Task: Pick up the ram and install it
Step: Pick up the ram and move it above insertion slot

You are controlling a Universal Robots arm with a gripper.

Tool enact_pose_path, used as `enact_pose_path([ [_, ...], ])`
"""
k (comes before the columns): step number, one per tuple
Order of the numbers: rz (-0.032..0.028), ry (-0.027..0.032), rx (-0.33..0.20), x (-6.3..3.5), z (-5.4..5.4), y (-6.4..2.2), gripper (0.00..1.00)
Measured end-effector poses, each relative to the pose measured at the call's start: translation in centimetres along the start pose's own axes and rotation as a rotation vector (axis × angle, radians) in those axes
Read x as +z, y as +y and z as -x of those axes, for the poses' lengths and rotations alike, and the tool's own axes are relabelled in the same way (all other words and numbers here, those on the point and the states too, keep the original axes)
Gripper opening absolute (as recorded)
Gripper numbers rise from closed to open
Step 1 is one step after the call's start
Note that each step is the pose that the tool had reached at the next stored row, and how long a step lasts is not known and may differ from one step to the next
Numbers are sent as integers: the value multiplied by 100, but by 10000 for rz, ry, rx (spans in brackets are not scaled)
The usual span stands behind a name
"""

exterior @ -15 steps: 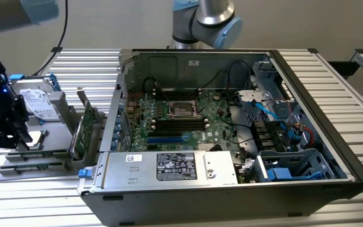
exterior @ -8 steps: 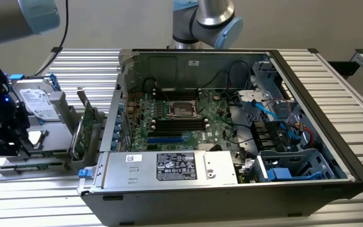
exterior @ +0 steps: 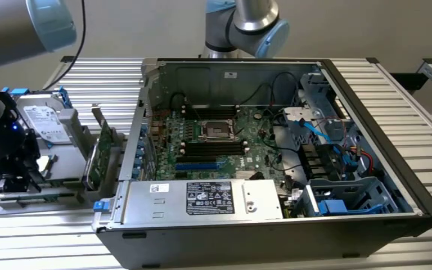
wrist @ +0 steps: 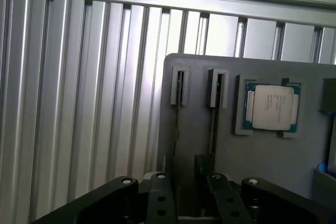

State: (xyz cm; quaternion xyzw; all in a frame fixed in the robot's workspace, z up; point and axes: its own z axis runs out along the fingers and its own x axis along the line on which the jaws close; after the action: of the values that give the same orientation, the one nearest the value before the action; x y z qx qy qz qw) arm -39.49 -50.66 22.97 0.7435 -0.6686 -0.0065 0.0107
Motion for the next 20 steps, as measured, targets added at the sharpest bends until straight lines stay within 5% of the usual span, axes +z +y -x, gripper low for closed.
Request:
enact_pose_path([
  [20,8,52,1,318,-45,-9,30],
])
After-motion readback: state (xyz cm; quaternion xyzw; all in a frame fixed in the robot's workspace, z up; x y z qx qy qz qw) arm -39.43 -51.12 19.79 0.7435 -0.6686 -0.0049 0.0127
